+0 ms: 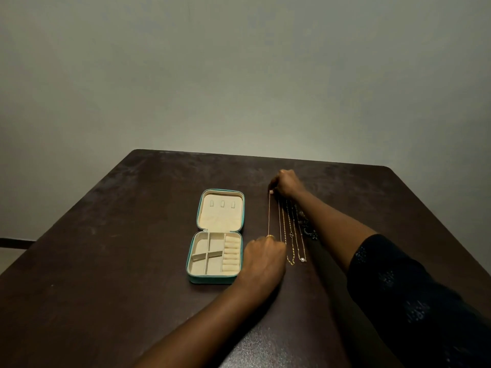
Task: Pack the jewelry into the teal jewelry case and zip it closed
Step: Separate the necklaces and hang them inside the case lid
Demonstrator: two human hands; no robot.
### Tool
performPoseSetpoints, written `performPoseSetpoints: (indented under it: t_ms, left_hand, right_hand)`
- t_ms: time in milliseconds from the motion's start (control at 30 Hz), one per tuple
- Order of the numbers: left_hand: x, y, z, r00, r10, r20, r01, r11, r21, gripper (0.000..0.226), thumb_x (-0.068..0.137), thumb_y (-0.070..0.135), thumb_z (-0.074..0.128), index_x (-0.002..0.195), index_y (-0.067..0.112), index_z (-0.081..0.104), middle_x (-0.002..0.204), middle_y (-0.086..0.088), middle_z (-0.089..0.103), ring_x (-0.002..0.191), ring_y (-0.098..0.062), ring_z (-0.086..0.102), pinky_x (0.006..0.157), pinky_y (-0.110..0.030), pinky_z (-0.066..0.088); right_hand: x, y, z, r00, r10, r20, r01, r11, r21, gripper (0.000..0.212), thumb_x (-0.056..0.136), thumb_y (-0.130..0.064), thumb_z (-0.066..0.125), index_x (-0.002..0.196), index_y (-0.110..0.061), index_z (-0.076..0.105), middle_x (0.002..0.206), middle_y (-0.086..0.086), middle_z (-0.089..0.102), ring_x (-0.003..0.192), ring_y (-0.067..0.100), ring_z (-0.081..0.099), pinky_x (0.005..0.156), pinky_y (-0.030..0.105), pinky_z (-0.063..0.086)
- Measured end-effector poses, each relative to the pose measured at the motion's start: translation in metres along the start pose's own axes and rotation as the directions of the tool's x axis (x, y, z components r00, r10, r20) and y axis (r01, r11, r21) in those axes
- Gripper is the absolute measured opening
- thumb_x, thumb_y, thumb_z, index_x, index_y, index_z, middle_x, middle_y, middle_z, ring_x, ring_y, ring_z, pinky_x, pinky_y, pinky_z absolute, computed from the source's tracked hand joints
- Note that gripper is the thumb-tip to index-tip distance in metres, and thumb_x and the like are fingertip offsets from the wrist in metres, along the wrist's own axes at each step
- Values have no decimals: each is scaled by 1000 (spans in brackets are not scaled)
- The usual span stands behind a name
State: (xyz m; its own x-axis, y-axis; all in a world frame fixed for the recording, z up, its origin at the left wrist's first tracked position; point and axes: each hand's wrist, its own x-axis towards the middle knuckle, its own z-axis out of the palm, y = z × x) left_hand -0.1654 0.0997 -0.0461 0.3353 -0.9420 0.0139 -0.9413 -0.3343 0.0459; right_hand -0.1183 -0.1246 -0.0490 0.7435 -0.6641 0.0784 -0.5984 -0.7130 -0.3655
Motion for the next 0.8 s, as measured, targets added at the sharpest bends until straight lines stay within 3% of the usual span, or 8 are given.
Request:
performPoseSetpoints:
  t_ms: [200,333,500,800]
  left_hand:
    - [-3,1,-3,1000,-22,4,22,1000,-11,29,95,5,40,117,0,59,116,-18,58,107,-35,57,82,-41,46]
    - [-2,1,-6,999,-39,22,39,999,-5,28,96,6,39,116,3,59,116,-17,60,107,-34,59,81,-40,47]
    - [0,0,-7,996,-75,37,76,997,-14,27,97,12,42,118,7,59,119,-16,60,111,-34,57,83,-40,47]
    - [3,-6,-4,993,-118,-21,115,985,-127,24,95,19,49,113,14,63,112,-14,64,106,-34,60,77,-37,47]
  right_hand:
    - [-7,-4,0,999,1,-45,-4,996,-84,21,90,2,53,107,5,65,112,21,65,101,33,63,88,37,49]
    - [-1,2,9,999,-43,-3,43,995,-93,19,88,-7,59,103,-4,70,104,18,69,91,30,67,83,43,55]
    - [12,16,23,1000,-19,-2,19,994,-109,18,87,-11,60,100,-4,70,99,17,70,87,29,68,80,44,56]
    - [-19,-9,1,999,-28,-44,22,992,-125,22,88,-11,59,108,-8,69,111,16,68,104,32,63,88,43,52]
